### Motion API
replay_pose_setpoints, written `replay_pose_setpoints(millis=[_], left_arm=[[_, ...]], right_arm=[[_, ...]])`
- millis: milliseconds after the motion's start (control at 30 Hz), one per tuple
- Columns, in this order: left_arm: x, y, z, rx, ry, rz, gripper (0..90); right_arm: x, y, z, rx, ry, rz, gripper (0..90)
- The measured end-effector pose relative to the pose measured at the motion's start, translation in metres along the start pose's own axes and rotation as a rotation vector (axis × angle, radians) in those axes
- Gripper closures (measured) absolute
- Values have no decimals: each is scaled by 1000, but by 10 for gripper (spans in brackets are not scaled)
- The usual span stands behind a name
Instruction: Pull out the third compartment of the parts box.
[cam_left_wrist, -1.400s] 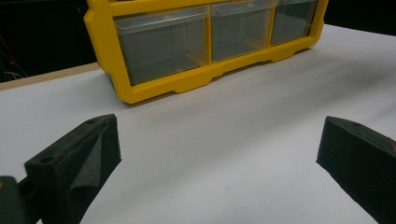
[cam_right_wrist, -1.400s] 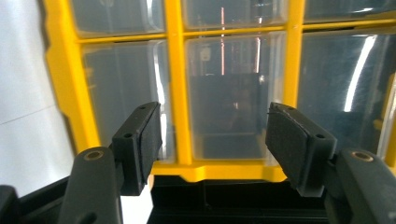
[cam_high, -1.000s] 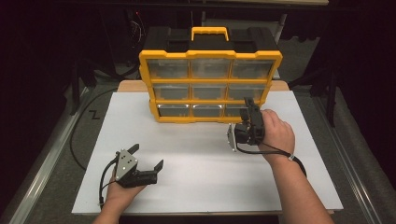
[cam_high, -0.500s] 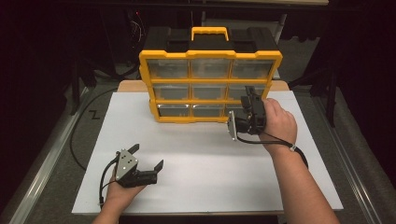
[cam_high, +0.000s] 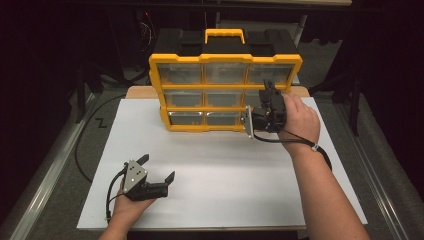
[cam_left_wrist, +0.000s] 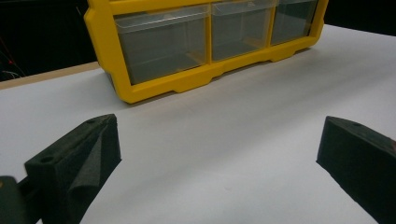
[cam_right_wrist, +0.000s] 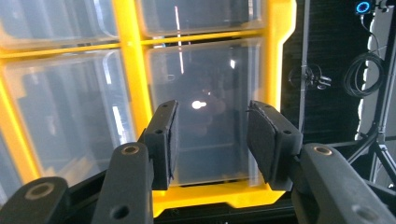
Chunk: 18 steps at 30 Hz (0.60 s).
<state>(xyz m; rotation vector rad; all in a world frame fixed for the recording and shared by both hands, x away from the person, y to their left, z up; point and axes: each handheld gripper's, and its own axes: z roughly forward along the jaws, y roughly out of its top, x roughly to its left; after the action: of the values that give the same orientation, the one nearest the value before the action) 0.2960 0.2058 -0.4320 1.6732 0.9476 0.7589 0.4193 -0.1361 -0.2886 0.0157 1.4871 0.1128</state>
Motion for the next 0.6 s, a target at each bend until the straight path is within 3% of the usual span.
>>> replay_pose_setpoints(millis=[367, 600], left_arm=[[-1, 0, -2, -4, -2, 5, 5], [-2, 0, -1, 1, -3, 8, 5]], right_arm=[[-15, -1, 11, 19, -22, 5, 608], [-19, -1, 20, 20, -44, -20, 663]])
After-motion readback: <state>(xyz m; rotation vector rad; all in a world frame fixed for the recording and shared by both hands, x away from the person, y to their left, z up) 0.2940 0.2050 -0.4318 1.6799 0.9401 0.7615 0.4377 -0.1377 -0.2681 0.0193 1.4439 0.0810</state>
